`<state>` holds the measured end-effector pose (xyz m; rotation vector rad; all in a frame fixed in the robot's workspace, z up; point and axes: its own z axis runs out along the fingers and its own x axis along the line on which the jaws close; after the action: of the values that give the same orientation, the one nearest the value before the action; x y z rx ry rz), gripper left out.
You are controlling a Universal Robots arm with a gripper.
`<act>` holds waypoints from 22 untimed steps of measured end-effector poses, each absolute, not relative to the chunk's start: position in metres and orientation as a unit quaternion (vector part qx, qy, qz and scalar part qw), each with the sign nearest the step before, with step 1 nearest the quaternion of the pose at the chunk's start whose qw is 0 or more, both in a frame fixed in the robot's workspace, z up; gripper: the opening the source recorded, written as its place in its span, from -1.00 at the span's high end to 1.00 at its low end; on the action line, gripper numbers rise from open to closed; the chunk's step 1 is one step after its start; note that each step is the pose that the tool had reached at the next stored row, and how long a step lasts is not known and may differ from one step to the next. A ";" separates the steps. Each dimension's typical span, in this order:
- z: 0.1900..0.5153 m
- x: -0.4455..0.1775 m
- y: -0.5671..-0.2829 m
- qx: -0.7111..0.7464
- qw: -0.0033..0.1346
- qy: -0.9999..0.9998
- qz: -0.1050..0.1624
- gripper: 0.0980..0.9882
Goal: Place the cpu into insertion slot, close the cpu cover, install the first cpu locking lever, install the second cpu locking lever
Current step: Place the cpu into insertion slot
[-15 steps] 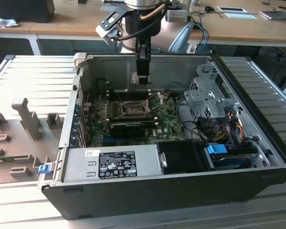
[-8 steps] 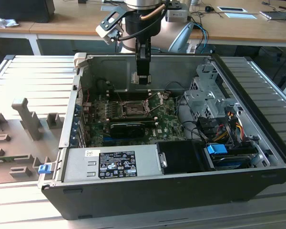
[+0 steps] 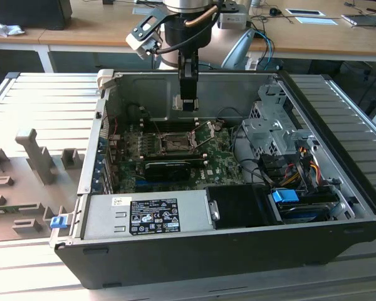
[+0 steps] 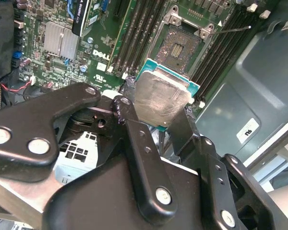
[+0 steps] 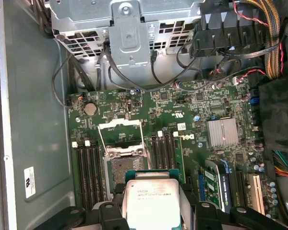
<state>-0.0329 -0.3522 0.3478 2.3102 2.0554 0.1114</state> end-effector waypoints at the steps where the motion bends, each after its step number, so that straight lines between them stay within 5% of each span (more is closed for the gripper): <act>1: 0.348 -0.033 -0.352 0.745 0.024 0.665 0.036 0.03; 22: 0.328 -0.033 -0.350 0.703 0.021 0.710 0.038 0.03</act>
<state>-0.0334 -0.3496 0.3281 2.1808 2.2007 0.1184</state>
